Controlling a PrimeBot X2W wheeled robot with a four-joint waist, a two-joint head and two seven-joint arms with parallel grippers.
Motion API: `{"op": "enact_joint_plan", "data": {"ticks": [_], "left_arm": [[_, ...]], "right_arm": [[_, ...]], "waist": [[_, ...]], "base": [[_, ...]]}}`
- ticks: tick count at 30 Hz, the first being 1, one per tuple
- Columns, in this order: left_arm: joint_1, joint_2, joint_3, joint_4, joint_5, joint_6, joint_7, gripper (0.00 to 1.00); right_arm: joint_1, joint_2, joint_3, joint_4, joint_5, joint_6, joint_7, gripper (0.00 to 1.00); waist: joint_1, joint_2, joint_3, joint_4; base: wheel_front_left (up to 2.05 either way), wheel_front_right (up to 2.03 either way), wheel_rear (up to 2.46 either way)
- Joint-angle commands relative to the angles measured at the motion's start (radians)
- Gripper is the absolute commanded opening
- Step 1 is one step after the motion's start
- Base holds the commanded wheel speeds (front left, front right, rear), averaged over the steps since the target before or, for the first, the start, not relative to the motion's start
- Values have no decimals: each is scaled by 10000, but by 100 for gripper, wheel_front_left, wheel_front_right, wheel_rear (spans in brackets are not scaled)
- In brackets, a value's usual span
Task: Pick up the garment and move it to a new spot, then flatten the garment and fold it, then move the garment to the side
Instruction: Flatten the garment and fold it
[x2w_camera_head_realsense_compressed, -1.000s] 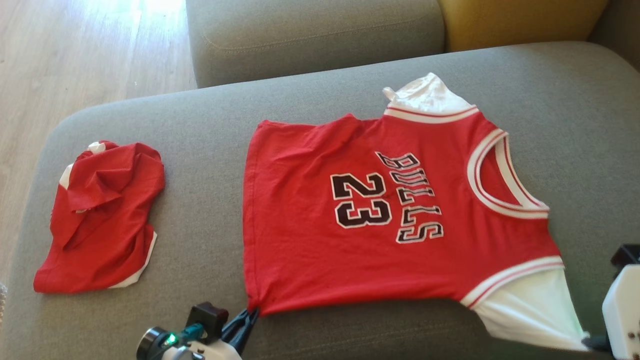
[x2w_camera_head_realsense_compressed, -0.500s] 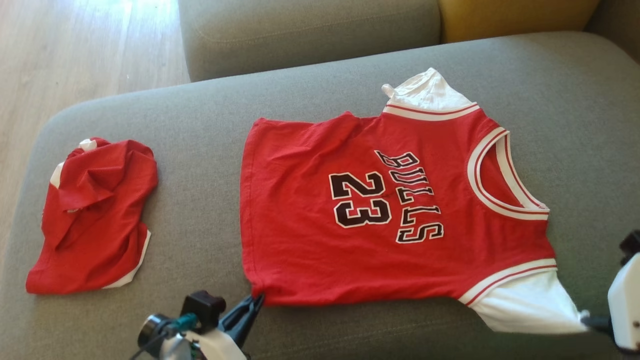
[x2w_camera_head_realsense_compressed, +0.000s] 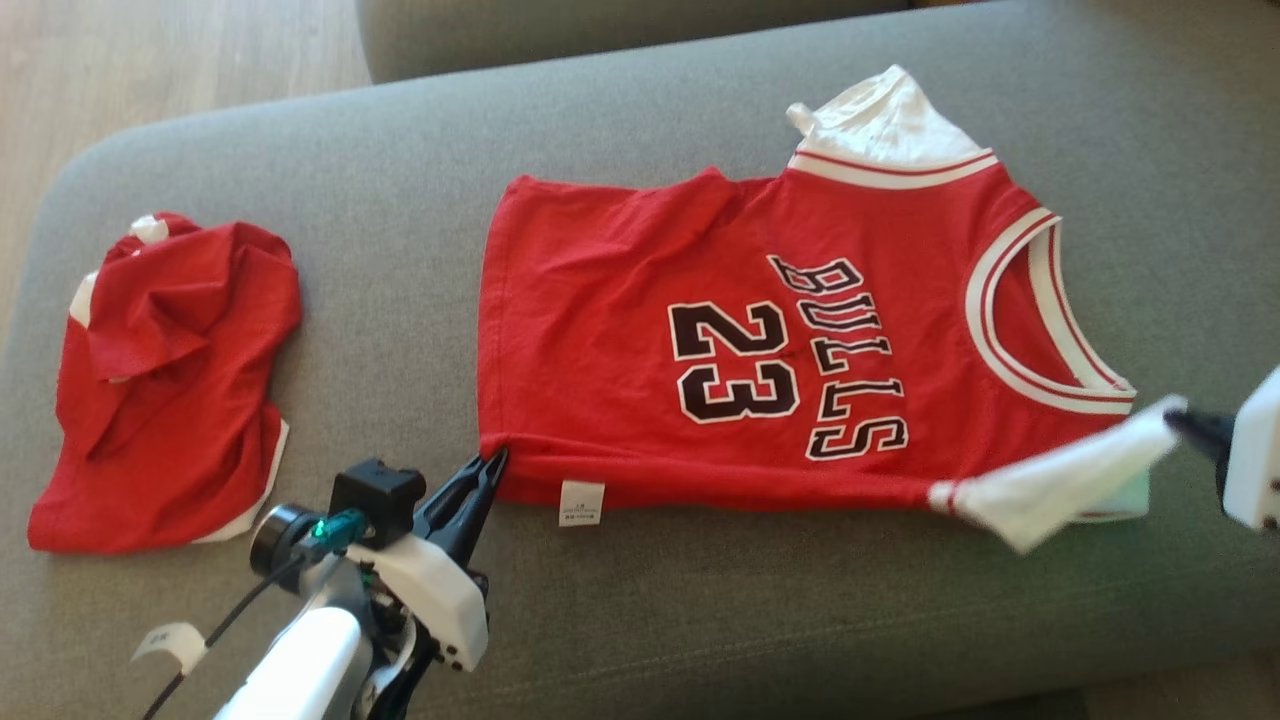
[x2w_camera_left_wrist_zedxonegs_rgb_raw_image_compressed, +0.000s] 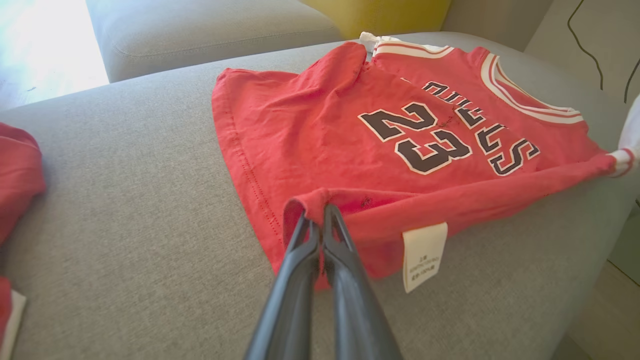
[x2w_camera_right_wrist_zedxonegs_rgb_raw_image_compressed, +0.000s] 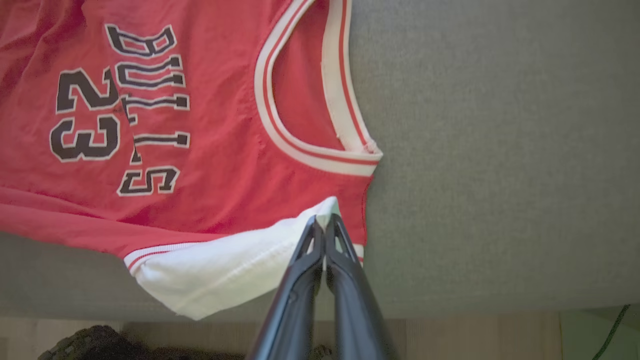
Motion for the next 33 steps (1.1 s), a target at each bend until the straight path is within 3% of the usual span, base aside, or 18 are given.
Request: {"op": "enact_joint_plan", "data": {"ticks": [1,15,32,33], "left_arm": [[-587,162,366,-214,51,38,12,0],[-1365,61,52,258,244,23,38,0],[-2449,-235,-11,1093,330,251,-26,0],[-2504,-274,-4,1180,317,285,-16,7]], "right_arm": [[-649,-241,176,-122,-156,-2,-599,0],[-2880,-420,1046,2602,-676,-2,-4362,0],[-4132,-456,2602,4400,-291,-2,-6494,0],[-4200,-444,2631,4507,-219,-2,-6576,0]], "waist": [[0,0,231,41],[0,0,817,178],[0,0,1367,275],[0,0,1394,270]], "base": [[0,0,0],[0,0,0],[0,0,0],[0,0,0]]}}
